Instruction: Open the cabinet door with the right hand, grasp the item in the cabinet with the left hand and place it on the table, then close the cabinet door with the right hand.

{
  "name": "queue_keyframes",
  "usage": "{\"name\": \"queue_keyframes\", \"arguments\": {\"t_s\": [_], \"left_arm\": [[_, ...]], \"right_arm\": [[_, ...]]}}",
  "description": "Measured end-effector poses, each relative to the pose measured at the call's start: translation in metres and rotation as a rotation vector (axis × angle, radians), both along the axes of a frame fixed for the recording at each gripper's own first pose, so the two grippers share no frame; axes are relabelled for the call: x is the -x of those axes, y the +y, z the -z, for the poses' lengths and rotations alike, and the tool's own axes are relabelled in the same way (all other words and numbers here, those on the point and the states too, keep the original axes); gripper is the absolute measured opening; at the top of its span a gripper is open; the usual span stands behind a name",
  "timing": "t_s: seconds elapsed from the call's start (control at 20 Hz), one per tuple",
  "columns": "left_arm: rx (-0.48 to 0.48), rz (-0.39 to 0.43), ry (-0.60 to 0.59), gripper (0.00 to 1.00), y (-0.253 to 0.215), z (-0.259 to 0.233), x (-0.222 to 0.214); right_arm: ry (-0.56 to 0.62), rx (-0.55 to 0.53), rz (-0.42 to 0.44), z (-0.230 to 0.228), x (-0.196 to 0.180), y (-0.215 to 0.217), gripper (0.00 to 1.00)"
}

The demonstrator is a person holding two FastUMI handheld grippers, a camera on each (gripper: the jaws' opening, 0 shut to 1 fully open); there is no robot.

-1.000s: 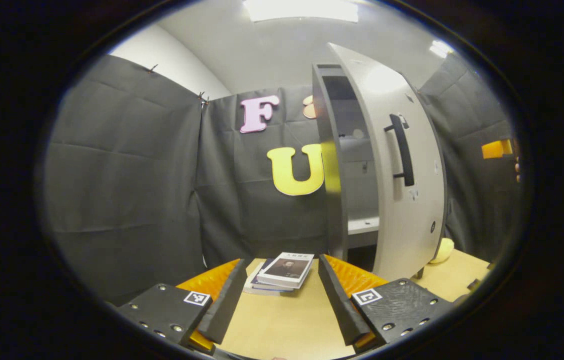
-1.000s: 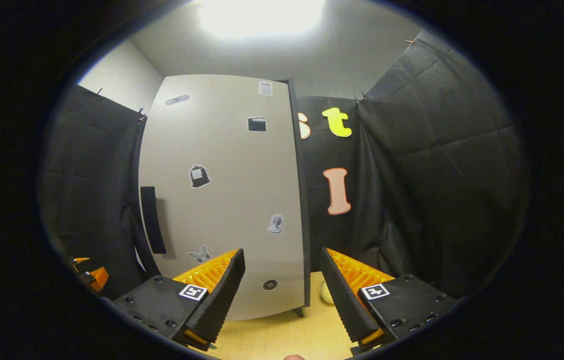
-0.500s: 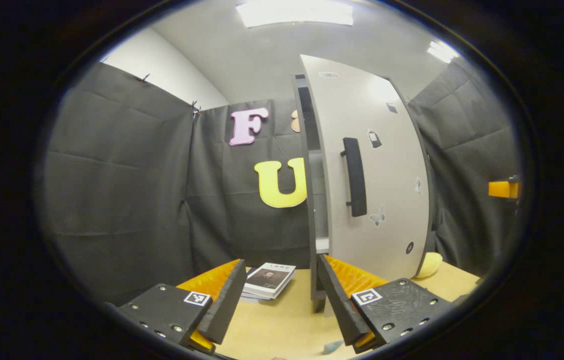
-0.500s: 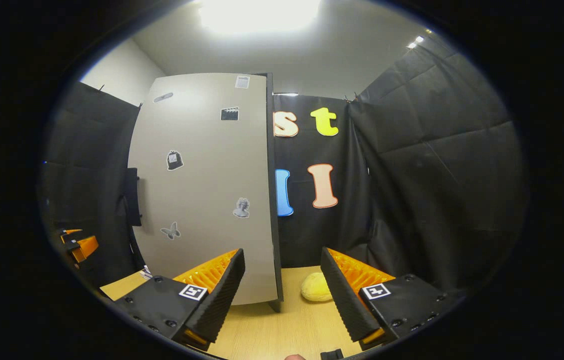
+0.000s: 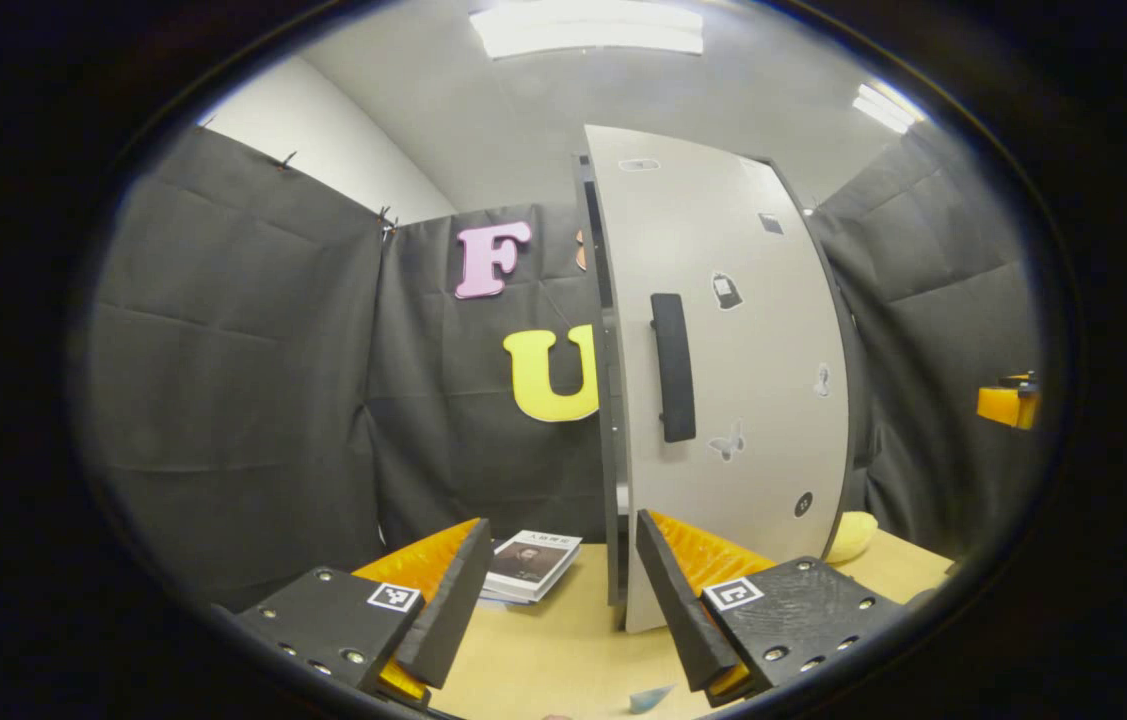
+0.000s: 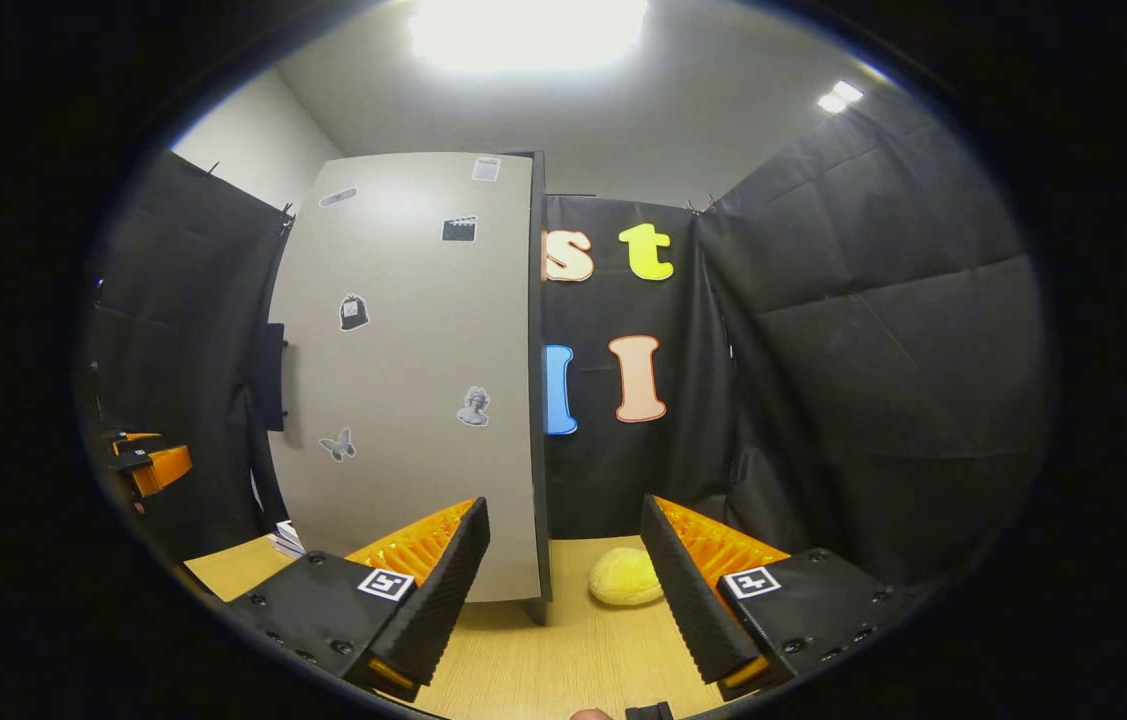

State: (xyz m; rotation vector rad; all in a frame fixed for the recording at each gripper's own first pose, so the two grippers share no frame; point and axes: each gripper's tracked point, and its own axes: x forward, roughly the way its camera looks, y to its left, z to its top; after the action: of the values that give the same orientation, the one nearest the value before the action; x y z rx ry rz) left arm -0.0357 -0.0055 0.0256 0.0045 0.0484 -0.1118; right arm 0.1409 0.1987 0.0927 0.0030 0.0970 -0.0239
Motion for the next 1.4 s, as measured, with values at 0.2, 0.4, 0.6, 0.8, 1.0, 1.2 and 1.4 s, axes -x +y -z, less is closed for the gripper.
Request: {"name": "queue_keyframes", "arguments": {"t_s": [0.2, 0.4, 0.6, 0.8, 1.0, 1.2, 1.4], "left_arm": [[0.0, -0.003, -0.002, 0.87, 0.006, -0.003, 0.001], [-0.002, 0.008, -0.006, 0.87, 0.002, -0.002, 0.002], [-0.009, 0.019, -0.012, 0.87, -0.003, -0.001, 0.005], [-0.005, 0.019, -0.013, 0.87, -0.004, 0.0, 0.007], [0.001, 0.009, -0.018, 0.87, -0.003, -0.001, 0.006], [0.005, 0.002, -0.03, 0.87, -0.003, -0.003, 0.007], [-0.014, -0.015, -0.045, 0.87, 0.001, -0.008, 0.011]], "right_arm": [[-0.007, 0.004, 0.005, 0.0, 0.002, 0.0, 0.92], [-0.003, 0.012, 0.01, 0.001, 0.003, 0.0, 0.92], [-0.006, 0.006, 0.015, 0.001, 0.005, 0.0, 0.96], [-0.015, 0.005, 0.019, 0.0, 0.006, 0.0, 0.96], [-0.023, 0.005, 0.011, -0.002, 0.007, 0.001, 0.92], [-0.046, -0.005, 0.003, -0.006, 0.007, 0.002, 0.92], [-0.065, -0.026, -0.01, -0.01, 0.002, 0.008, 0.96]]}}
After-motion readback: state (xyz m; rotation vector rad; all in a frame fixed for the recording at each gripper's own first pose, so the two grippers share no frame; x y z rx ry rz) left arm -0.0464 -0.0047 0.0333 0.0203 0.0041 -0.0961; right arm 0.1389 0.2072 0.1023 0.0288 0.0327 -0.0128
